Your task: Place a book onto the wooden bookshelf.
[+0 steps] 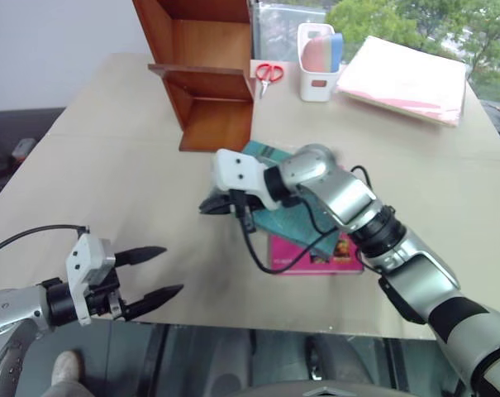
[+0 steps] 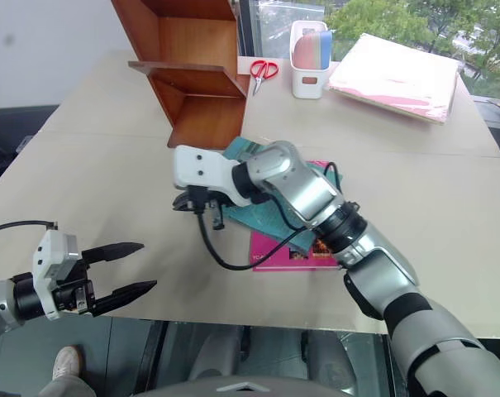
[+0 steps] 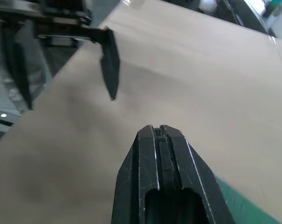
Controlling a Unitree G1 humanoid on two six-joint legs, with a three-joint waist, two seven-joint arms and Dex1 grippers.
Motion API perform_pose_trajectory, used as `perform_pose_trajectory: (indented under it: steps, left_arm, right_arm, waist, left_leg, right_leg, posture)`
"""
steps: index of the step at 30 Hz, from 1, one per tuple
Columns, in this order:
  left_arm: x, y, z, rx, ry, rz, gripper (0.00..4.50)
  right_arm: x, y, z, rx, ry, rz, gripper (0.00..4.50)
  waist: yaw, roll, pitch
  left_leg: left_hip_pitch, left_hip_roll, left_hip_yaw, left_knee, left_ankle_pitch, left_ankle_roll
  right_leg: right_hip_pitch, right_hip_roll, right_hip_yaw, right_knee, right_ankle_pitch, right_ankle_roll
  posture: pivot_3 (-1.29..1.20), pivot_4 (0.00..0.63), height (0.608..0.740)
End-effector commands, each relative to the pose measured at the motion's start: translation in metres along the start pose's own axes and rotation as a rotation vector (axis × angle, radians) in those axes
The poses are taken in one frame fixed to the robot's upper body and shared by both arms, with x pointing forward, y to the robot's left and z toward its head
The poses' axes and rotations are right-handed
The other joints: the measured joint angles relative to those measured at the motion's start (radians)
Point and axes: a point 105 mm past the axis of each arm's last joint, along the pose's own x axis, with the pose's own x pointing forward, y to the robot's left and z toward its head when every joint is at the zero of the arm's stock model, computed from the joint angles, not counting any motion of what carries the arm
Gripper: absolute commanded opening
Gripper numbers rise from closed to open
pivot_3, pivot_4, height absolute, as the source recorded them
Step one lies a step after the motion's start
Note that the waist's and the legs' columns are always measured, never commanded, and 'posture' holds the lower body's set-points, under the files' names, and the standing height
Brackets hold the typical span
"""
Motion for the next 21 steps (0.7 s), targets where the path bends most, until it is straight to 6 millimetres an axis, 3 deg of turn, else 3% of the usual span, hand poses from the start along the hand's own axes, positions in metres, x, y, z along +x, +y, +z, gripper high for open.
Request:
perform_pose_trajectory:
  steps: [1, 10, 21]
  left_arm:
    - [-0.004, 0.001, 0.009, 0.058, -0.003, 0.015, 4.50]
    - [-0.004, 0.001, 0.012, 0.061, -0.026, 0.026, 4.50]
    - [-0.022, 0.000, 0.032, 0.137, -0.164, 0.047, 4.50]
  right_arm:
    - [0.000, -0.005, 0.006, -0.059, 0.036, -0.023, 0.06]
    - [-0.003, -0.003, -0.020, -0.123, 0.154, -0.020, 0.06]
    - [0.003, 0.001, -0.035, -0.112, 0.211, 0.001, 0.06]
  waist:
    - [0.000, 0.000, 0.000]
    - [-0.002, 0.000, 0.000]
    - [-0.003, 0.000, 0.000]
  left_leg:
    - [0.000, 0.000, 0.000, 0.000, 0.000, 0.000]
    - [0.000, 0.000, 0.000, -0.001, 0.000, 0.000]
    - [0.000, 0.001, 0.003, -0.002, 0.000, 0.000]
  right_leg:
    - [0.000, 0.000, 0.000, 0.000, 0.000, 0.000]
    - [0.000, 0.000, 0.000, 0.000, 0.000, 0.000]
    - [-0.002, 0.000, 0.003, 0.000, 0.000, 0.000]
  posture:
    - [0.00, 0.150, 0.740]
    - [0.00, 0.150, 0.740]
    - [0.00, 0.150, 0.740]
